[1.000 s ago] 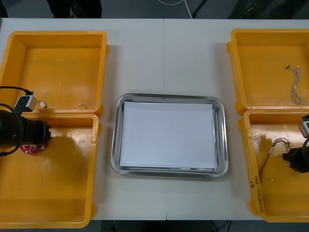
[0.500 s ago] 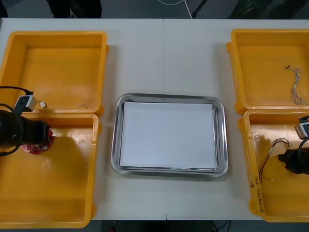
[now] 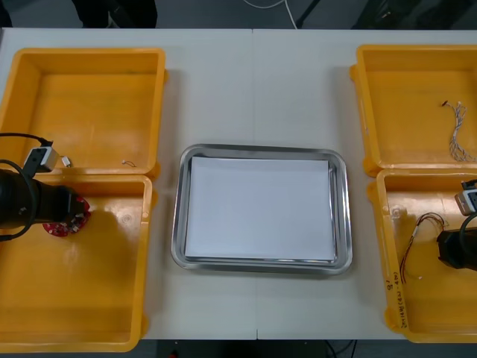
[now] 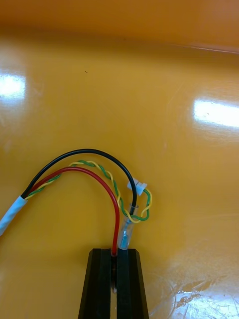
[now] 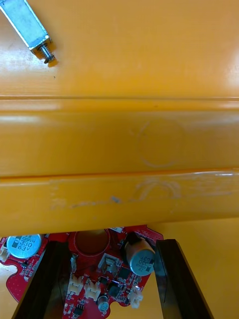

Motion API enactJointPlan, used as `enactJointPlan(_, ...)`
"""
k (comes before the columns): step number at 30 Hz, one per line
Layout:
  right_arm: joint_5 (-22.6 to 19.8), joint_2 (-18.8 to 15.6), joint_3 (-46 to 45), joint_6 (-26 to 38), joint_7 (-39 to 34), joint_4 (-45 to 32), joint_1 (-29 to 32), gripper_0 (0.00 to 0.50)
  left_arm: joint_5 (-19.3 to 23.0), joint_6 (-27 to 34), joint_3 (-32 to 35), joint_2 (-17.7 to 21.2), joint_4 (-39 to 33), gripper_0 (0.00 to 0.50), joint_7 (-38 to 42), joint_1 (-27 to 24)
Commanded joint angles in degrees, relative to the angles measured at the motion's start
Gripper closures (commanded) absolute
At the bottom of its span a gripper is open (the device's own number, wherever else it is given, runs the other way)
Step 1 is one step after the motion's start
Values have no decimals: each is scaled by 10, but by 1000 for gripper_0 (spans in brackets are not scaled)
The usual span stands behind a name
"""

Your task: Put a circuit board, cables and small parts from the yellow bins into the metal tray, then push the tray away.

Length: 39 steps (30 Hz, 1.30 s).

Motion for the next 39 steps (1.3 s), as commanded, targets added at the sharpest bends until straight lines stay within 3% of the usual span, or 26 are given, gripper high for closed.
enactJointPlan(1, 7, 5, 5, -7, 10, 1, 13, 500, 10, -5, 7, 12, -17, 12, -44, -3)
enactJointPlan(7, 9, -7, 5, 6, 10, -10, 4, 500, 15, 24, 16, 12, -40, 11, -42, -4)
enactJointPlan(18, -1, -57, -32, 137, 5, -81, -16, 500, 4, 47, 1, 12, -58, 12, -39, -4)
enactJointPlan(32, -19, -63, -62, 181, 19, -86, -29, 500, -26, 20, -50, 11, -47, 11, -33, -3)
enactJointPlan(39, -59, -68, -97, 210, 45, -87, -28, 500, -34, 8, -61, 8, -40, 12, -32, -3)
